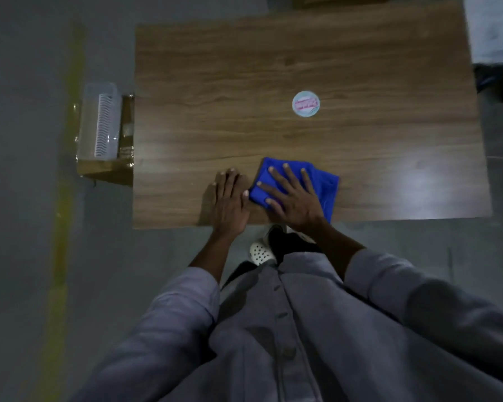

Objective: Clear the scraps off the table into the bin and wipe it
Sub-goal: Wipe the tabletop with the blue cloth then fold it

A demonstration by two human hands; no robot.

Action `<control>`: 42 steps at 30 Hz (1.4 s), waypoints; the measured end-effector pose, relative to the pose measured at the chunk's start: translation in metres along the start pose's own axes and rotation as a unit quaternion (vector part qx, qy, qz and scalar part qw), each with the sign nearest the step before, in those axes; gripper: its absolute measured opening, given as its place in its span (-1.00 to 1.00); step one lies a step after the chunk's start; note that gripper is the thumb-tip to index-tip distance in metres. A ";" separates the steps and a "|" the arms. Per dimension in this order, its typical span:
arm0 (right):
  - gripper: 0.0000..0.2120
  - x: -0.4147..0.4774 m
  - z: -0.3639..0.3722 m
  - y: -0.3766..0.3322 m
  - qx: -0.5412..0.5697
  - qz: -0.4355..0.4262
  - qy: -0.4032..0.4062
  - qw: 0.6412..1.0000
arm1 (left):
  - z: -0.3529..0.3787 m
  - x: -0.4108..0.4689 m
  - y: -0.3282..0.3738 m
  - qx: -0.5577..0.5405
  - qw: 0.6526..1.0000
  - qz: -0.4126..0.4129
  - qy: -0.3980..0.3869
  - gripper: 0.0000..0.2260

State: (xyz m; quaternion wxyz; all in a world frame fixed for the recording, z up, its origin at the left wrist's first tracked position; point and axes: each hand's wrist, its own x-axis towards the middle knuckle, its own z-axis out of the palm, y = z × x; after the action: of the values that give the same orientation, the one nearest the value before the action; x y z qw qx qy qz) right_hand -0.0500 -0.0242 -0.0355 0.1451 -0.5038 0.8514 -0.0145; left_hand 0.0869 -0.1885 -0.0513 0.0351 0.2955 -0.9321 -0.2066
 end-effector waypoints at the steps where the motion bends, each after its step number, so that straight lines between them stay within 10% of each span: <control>1: -0.51 -0.005 0.003 0.005 0.009 0.039 0.004 0.999 | 0.002 0.003 -0.003 0.006 1.000 0.004 -0.004 -0.55; 9: -0.47 -0.049 0.014 -0.013 0.076 0.284 0.016 0.956 | 0.007 0.003 -0.018 0.012 0.999 0.000 -0.049 -0.43; 19: -0.41 0.045 0.024 -0.095 0.034 0.022 0.033 0.999 | -0.011 0.011 -0.048 -0.130 0.990 0.050 0.014 -0.53; 29: -0.53 0.019 0.025 -0.034 0.105 0.507 0.198 0.832 | 0.001 0.068 -0.049 -0.044 0.991 0.081 0.099 -0.63; 34: -0.45 0.038 0.041 -0.135 0.082 0.202 0.115 0.969 | 0.000 0.070 -0.057 -0.048 0.994 0.063 0.070 -0.54; 38: -0.45 0.066 0.024 -0.078 0.052 0.033 0.095 0.994 | -0.001 0.071 -0.056 -0.063 0.993 0.073 0.068 -0.46; 42: -0.50 0.066 0.014 -0.016 0.081 0.238 0.134 0.959 | -0.003 0.071 -0.050 -0.046 0.995 0.054 0.076 -0.40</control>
State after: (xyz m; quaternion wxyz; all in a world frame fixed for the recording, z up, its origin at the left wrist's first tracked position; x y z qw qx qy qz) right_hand -0.0622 -0.0873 -0.0619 0.0692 -0.2664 0.9544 -0.1156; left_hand 0.0560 -0.2670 -0.0730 0.1305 0.2576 -0.9308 -0.2241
